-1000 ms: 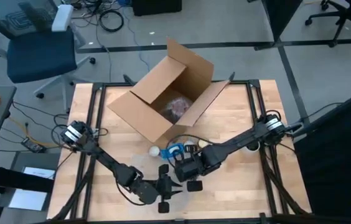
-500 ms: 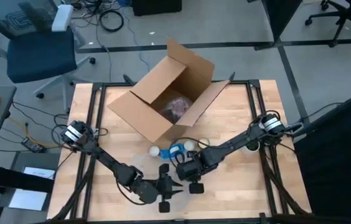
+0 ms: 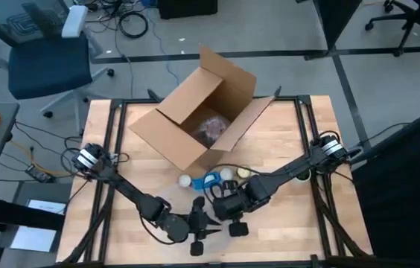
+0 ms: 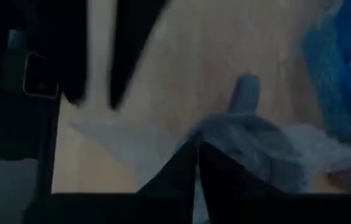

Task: Wrap mug
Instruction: Wrap the purple mug with the bubble wrap

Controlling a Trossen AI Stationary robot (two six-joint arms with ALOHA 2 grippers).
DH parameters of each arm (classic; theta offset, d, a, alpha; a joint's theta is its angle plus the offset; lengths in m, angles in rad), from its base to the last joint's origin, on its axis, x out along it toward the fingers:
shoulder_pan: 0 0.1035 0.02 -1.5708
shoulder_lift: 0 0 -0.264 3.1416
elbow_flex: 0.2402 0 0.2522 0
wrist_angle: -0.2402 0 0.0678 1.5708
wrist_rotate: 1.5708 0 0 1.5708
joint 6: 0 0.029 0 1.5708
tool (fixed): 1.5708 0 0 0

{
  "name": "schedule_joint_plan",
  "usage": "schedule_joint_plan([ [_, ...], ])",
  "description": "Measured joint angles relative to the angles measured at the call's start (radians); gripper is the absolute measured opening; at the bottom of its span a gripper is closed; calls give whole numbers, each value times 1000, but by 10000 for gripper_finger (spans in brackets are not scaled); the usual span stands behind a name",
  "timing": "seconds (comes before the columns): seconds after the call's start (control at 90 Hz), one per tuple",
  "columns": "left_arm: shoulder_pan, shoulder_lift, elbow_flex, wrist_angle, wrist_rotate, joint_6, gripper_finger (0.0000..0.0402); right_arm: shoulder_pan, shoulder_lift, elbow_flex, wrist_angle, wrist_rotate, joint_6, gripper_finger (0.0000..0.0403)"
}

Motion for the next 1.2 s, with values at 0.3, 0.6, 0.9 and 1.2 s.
schedule_joint_plan([
  [0.3,-82,-150,72,-473,16,-86,69,-32,0,-193,159,-44,30,0],
  [0.6,-83,-98,28,-525,-115,-176,69,-68,3,-241,225,-104,54,0],
  [0.9,-10,0,9,-492,-78,-239,69,-47,3,10,-56,-104,19,0],
  [1.2,47,114,10,-293,-77,-204,69,-50,1,0,-126,-102,57,0],
])
